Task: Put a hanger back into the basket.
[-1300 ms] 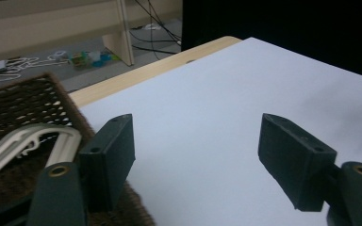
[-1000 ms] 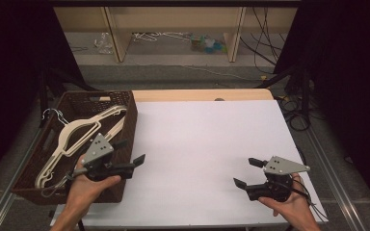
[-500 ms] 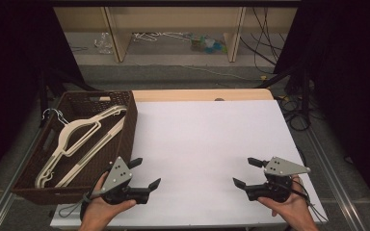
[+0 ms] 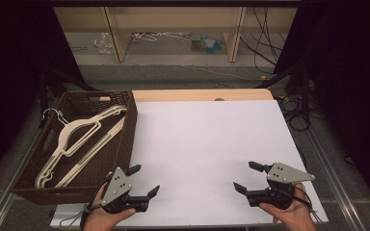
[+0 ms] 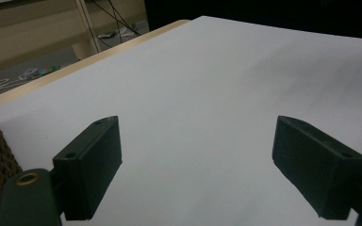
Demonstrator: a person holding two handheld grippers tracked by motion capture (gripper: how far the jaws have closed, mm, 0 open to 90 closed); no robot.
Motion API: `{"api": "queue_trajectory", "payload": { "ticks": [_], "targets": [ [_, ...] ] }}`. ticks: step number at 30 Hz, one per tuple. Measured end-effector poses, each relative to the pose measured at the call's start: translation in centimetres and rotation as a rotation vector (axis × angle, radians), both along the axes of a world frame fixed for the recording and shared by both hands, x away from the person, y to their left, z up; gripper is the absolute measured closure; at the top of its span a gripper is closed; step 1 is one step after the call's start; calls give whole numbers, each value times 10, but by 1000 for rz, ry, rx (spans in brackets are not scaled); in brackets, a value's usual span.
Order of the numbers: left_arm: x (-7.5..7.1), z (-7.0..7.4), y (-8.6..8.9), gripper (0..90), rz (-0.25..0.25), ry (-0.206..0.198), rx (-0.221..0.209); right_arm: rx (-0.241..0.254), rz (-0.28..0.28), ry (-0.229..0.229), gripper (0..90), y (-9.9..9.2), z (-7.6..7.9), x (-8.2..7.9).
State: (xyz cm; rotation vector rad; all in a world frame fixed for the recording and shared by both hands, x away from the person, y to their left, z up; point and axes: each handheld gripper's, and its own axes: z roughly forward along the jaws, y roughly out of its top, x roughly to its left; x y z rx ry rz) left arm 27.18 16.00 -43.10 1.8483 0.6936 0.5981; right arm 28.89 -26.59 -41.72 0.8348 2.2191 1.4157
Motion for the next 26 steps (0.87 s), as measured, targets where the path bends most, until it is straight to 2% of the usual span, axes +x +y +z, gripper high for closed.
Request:
{"api": "queue_trajectory", "payload": {
  "ticks": [3, 4, 6, 7, 10, 13, 15, 17, 23, 24, 26],
  "targets": [
    [-1, -1, 1, 164, 7, -3, -4, 20, -2, 7, 162, -1, -2, -5],
    [-1, -2, 1, 164, 0, -5, -10, 7, -5, 12, 162, -3, -2, -7],
    [-2, -1, 1, 164, 2, -1, 3, 11, -10, 7, 162, -3, -3, -11],
    [-3, -2, 0, 164, 0, -1, 1, 9, -10, -3, 162, -4, -3, -12],
    [-2, -2, 0, 164, -5, -2, -7, 13, -9, 5, 162, -4, -3, -15],
    [-2, -1, 1, 165, 3, -7, -3, 14, -12, 11, 162, -5, -3, -14],
    [-1, -1, 2, 165, 6, -3, -7, 16, -22, -14, 162, -5, -4, -13],
    [-1, -1, 2, 165, 5, -4, -7, 18, -18, 3, 162, -5, -5, -14],
    [-1, -2, 1, 165, 0, -2, -6, 15, -13, 2, 162, -4, -5, -13],
    [-1, -2, 1, 165, -1, -1, -6, 12, -12, -19, 162, -4, -5, -13],
    [-1, -2, 1, 164, -2, -1, -5, 12, -11, -16, 162, -4, -5, -13]
  ]
}}
